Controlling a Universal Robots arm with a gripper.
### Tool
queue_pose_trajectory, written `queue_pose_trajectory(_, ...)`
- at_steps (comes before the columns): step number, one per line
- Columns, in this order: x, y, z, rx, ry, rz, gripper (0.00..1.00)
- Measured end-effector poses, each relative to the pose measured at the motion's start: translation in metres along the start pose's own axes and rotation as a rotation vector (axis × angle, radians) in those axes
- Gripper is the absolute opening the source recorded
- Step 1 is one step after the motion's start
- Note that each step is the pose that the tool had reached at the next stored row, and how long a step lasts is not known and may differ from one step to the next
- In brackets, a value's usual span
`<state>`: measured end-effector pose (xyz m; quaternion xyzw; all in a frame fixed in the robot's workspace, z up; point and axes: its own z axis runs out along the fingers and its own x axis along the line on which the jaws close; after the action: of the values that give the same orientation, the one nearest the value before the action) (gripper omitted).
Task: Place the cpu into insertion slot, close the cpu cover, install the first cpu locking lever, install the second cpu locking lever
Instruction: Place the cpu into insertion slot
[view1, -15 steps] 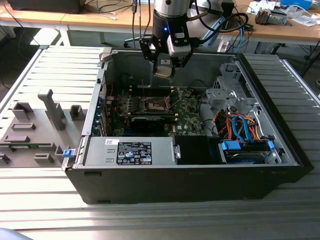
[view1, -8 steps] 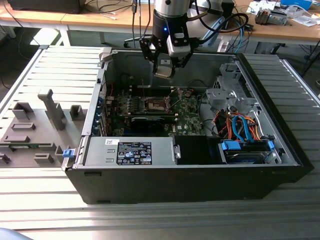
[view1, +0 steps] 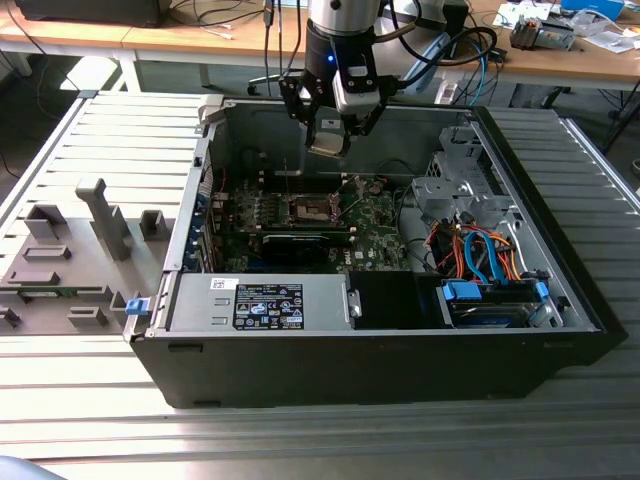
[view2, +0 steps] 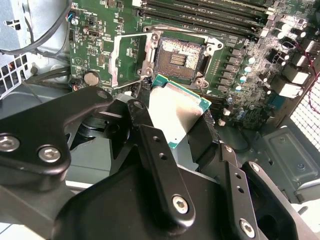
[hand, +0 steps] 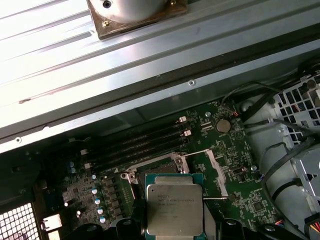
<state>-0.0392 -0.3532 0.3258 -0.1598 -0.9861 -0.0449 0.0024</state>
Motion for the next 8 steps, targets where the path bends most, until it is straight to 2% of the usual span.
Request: queue_pose_trajectory(8, 0.0000, 0.0000, 0.0001, -0.0001, -0.0007, 0.008, 0.54)
